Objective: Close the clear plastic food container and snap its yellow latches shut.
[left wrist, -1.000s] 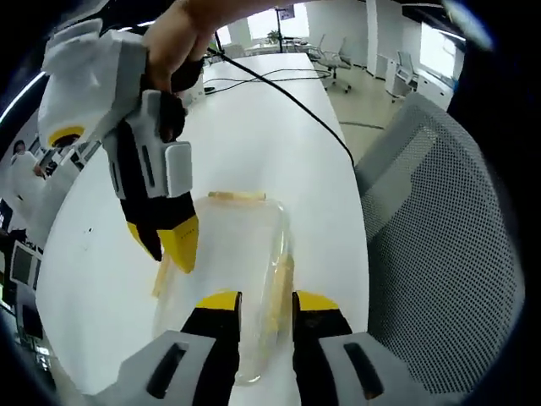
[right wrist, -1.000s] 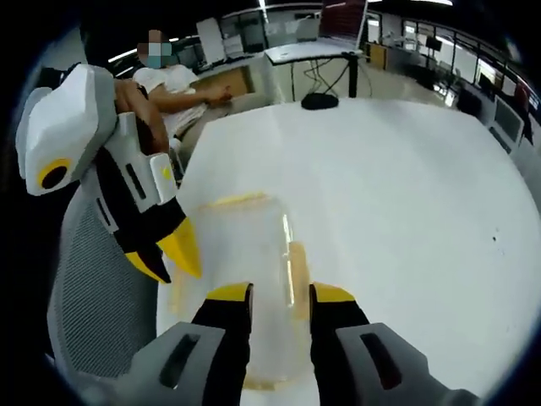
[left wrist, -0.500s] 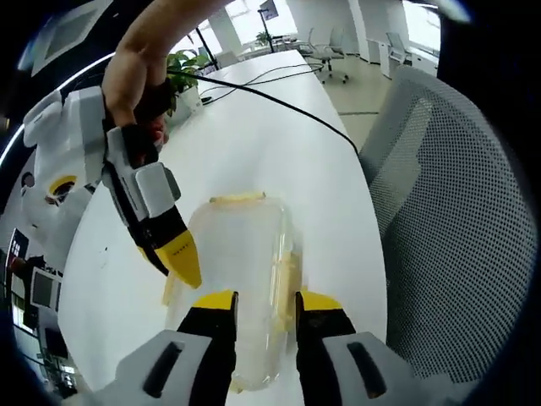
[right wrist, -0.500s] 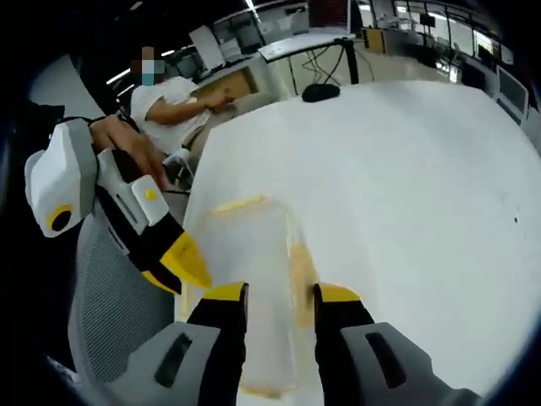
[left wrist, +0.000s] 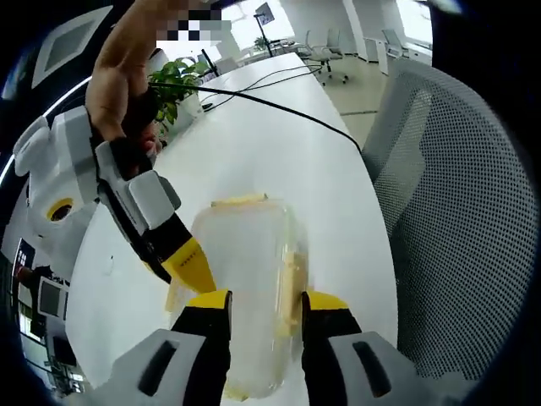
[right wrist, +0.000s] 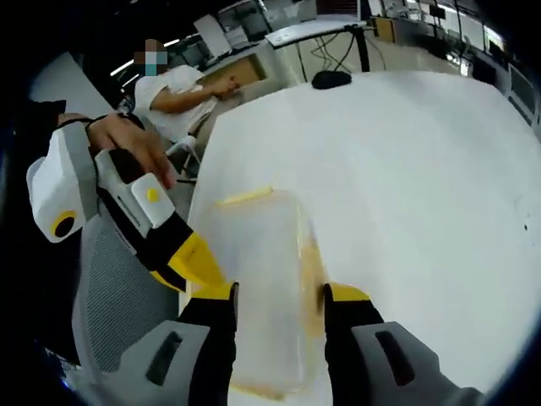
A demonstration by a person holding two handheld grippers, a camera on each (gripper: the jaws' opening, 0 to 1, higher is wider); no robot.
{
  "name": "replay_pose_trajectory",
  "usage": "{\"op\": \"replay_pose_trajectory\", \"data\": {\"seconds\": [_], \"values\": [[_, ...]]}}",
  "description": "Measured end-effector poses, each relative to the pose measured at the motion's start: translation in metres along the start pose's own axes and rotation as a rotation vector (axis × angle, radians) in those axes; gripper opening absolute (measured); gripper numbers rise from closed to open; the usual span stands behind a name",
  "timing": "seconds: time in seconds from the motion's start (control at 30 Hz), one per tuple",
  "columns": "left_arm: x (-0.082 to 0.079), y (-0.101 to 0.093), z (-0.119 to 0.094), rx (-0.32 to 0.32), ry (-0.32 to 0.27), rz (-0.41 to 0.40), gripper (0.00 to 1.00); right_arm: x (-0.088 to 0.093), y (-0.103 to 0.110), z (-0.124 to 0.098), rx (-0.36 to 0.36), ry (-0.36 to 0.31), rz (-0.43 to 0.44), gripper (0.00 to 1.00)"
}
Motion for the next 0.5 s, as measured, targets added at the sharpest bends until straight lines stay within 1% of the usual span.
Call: {"op": "replay_pose_trajectory", "data": {"seconds": [0.03, 0.1, 0.13, 0.17, 0.27, 0.3, 0.33, 0.37, 0.4, 0.43, 0.47, 0.5], "values": [[0.0002, 0.0002, -0.0006, -0.002, -0.008, -0.007, 0.25, -0.0023, -0.0013, 0.0008, -0.004, 0.014, 0.008, 0.41], [0.0008, 0.0003, -0.0006, -0.006, -0.015, -0.007, 0.25, -0.0030, -0.0015, -0.0004, -0.011, 0.014, -0.023, 0.40], [0.0010, 0.0005, -0.0004, -0.007, -0.019, -0.006, 0.25, -0.0034, -0.0029, -0.0005, -0.013, 0.025, -0.010, 0.39], [0.0015, 0.0006, -0.0003, -0.009, -0.022, -0.008, 0.24, -0.0031, -0.0032, -0.0003, -0.016, 0.031, -0.022, 0.39], [0.0007, 0.0004, -0.0001, -0.023, -0.029, -0.006, 0.23, -0.0034, -0.0028, 0.0000, -0.018, 0.058, -0.017, 0.37], [0.0036, 0.0017, -0.0004, -0.032, 0.012, 0.017, 0.21, -0.0031, -0.0020, 0.0004, -0.014, 0.070, -0.011, 0.37], [0.0014, 0.0027, 0.0015, -0.035, -0.025, -0.020, 0.21, -0.0027, -0.0023, 0.0008, -0.016, 0.074, -0.006, 0.36], [0.0017, 0.0037, 0.0009, -0.032, -0.013, -0.029, 0.20, -0.0022, -0.0012, 0.0016, -0.019, 0.083, 0.025, 0.34], [0.0009, 0.0022, 0.0023, -0.028, -0.011, -0.042, 0.20, -0.0061, -0.0001, 0.0012, -0.034, 0.070, 0.044, 0.33], [0.0002, 0.0020, 0.0014, -0.027, -0.010, -0.025, 0.20, -0.0079, -0.0036, -0.0001, -0.038, 0.071, 0.038, 0.32], [0.0002, 0.0018, 0.0007, -0.026, -0.012, -0.023, 0.20, -0.0077, -0.0053, -0.0016, -0.039, 0.076, 0.075, 0.31], [0.0001, 0.0022, 0.0003, -0.025, -0.017, -0.024, 0.20, -0.0059, -0.0054, -0.0013, -0.040, 0.073, 0.059, 0.31]]}}
Point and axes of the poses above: the point that each gripper's makers call its tool centre point, and the gripper's own axes: z roughly forward along the fingers, y roughly to its left, x roughly out of its underside, the point moved 4 cm from there along -z, roughly backward along the fingers, and after that the axes turned 11 degrees about x, right-handed, at the moved point
